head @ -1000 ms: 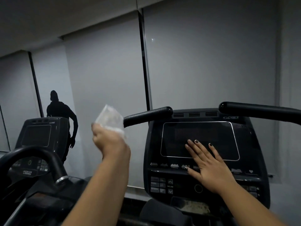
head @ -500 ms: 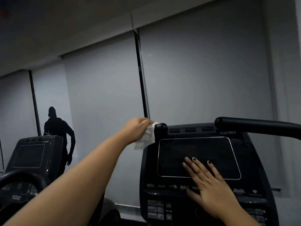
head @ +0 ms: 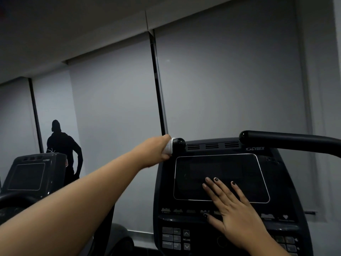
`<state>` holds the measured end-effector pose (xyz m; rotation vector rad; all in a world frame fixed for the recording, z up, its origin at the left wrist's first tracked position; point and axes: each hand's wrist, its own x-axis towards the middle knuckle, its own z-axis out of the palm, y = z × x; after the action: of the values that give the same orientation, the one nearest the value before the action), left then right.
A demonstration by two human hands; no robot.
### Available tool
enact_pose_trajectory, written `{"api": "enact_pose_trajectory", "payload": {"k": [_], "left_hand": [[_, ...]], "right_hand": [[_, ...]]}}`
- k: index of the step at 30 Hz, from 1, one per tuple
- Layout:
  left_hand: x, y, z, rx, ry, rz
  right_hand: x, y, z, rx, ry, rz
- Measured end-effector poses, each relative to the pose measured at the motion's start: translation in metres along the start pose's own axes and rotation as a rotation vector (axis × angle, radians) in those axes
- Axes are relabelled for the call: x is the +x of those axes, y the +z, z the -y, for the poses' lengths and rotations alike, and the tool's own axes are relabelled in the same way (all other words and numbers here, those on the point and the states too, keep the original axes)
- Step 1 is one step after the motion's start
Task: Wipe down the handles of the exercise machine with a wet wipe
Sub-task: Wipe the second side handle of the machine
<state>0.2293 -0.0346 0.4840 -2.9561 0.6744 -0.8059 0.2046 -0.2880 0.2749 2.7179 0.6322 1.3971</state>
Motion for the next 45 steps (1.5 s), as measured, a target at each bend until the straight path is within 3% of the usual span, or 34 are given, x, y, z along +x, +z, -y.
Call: {"api": "enact_pose_trajectory", "payload": {"k": [4, 7, 13, 16, 19, 25, 28, 30, 32, 40, 43, 45], "left_hand": [[-0.001, 0.02, -0.01, 0.226, -0.037, -0.232], [0.004, 0.019, -0.012, 0.263, -0.077, -0.258], [0.03, -0.013, -0.01, -0.098, -0.169, 0.281], [0.037, -0.016, -0.01, -0.116, -0.212, 0.364], [0.031, -0.004, -0.009, -0.111, -0.171, 0.195], [0.008, 0.034, 0.002, 0.302, 0.076, -0.512], [0.008, 0.045, 0.004, 0.395, 0.133, -0.659], [0.011, 0.043, 0.001, 0.363, 0.032, -0.607], [0.011, 0.031, -0.007, 0.317, -0.112, -0.37], [0.037, -0.019, -0.009, -0.242, -0.268, 0.452], [0.039, -0.021, -0.015, -0.272, -0.29, 0.46], [0.033, -0.011, -0.018, -0.235, -0.251, 0.292]], "right_hand": [[0.0, 0.002, -0.001, -0.002, -0.014, -0.01], [0.001, 0.002, -0.001, -0.001, -0.018, -0.02], [0.0, 0.003, 0.0, -0.001, -0.025, -0.034], [0.001, 0.004, -0.001, 0.0, -0.03, -0.042], [0.002, 0.003, -0.002, -0.001, -0.035, -0.053], [0.001, 0.003, -0.002, -0.018, -0.036, -0.037], [0.001, 0.003, -0.002, -0.022, -0.034, -0.037], [0.001, 0.003, -0.002, -0.027, -0.031, -0.034], [0.0, 0.003, -0.002, -0.03, -0.028, -0.029], [0.001, 0.003, 0.0, -0.017, -0.024, -0.026], [0.001, 0.004, 0.0, -0.028, -0.029, -0.03], [0.0, 0.005, -0.001, -0.031, -0.029, -0.029]]}}
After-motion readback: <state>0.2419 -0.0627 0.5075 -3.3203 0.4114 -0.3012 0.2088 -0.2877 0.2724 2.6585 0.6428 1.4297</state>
